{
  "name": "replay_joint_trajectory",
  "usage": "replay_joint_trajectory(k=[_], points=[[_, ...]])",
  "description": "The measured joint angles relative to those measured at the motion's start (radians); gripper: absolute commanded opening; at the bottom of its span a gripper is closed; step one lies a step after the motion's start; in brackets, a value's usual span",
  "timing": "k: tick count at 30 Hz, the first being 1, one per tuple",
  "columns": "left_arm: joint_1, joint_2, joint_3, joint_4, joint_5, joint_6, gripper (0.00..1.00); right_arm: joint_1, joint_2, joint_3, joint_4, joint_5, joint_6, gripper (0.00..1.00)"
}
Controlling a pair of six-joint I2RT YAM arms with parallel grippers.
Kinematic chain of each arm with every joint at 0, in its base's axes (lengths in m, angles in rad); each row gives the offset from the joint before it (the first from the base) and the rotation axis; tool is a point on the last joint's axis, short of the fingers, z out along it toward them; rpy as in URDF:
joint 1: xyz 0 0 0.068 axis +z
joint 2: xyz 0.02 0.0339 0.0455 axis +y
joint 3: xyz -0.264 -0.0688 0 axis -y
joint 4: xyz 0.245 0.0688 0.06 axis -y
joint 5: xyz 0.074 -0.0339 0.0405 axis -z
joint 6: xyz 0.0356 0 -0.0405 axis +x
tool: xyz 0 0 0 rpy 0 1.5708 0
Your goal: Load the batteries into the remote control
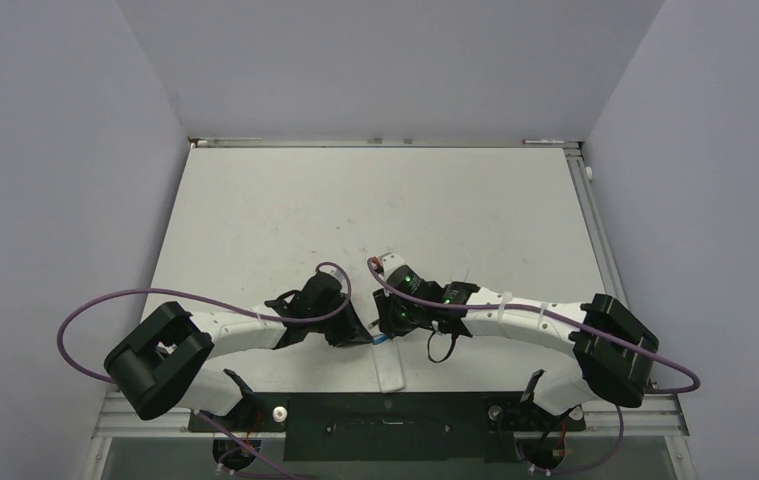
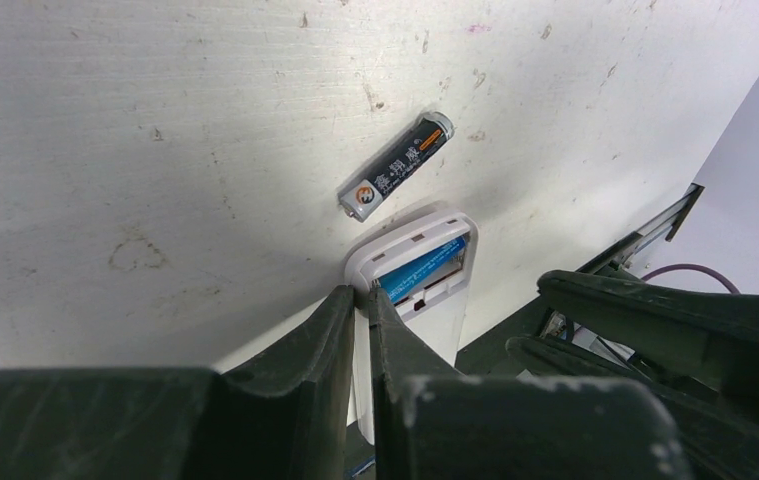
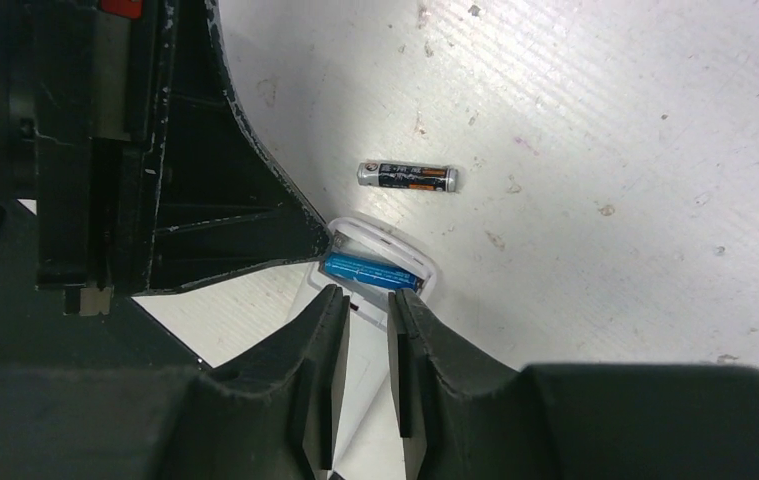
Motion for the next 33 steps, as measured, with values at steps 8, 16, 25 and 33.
replay_joint_trajectory(k=[8,16,25,33], points=[[0.0,0.0,0.011,-0.018,0.0,0.002,0.1,0.0,-0.002,0.01,-0.043,0.01,-0.052,0.28],[0.0,-0.011,0.049,-0.079,-0.005,0.024,0.28,0.0,-0.002,0.027,-0.086,0.01,-0.101,0.45],[0.001,-0.142,0.083,-0.206,-0.055,0.055,0.5,0.04,-0.049,-0.031,-0.08,0.005,-0.049,0.65],[0.019,-0.316,0.082,-0.338,-0.134,0.073,0.66,0.151,-0.063,-0.104,-0.035,0.085,0.089,0.7]])
